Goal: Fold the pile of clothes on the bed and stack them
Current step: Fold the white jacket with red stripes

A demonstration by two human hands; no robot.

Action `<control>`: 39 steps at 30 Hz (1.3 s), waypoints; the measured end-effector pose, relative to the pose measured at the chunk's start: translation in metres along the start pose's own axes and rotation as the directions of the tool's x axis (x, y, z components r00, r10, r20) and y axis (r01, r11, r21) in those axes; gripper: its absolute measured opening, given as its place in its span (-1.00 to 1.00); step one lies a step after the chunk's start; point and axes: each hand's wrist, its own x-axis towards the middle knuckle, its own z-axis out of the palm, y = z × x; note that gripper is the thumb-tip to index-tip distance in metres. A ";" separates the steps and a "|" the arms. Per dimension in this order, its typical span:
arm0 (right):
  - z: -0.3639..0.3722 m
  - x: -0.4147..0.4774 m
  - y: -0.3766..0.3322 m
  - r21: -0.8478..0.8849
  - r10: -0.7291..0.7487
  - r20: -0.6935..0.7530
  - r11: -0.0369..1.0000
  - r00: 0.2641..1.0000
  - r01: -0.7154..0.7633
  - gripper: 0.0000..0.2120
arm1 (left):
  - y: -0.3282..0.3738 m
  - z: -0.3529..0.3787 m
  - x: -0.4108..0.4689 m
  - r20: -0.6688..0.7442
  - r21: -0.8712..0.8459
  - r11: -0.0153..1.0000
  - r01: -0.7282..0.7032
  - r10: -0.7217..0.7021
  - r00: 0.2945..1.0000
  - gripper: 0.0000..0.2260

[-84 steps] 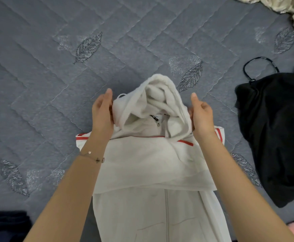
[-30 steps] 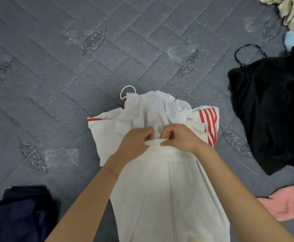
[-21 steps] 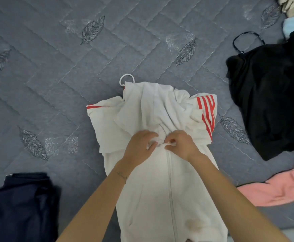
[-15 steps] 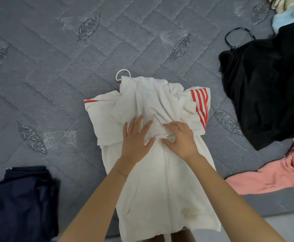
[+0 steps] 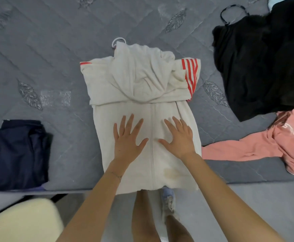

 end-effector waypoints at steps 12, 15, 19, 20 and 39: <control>0.036 -0.077 0.068 -0.037 0.150 0.111 0.988 0.982 -0.147 -0.12 | -0.001 0.050 -0.096 0.034 -0.052 0.906 0.419 -0.418 0.908 -0.32; 0.049 -0.087 0.080 0.070 0.225 0.155 0.969 0.962 -0.238 -0.03 | -0.019 0.058 -0.118 0.028 -0.183 0.730 0.659 -0.666 0.746 -0.31; 0.062 -0.096 0.084 0.337 0.257 0.127 0.897 0.958 -0.285 0.05 | -0.041 0.062 -0.134 0.160 -0.562 0.418 0.714 -0.792 0.589 -0.62; 0.063 -0.097 0.083 0.397 0.266 0.080 0.876 0.961 -0.275 0.05 | -0.042 0.061 -0.138 0.168 -0.576 0.406 0.710 -0.791 0.588 -0.69; 0.080 -0.099 0.073 0.525 0.510 0.232 0.651 0.828 -0.548 -0.39 | -0.038 0.069 -0.159 0.395 -0.729 0.106 0.676 -0.741 0.543 -0.64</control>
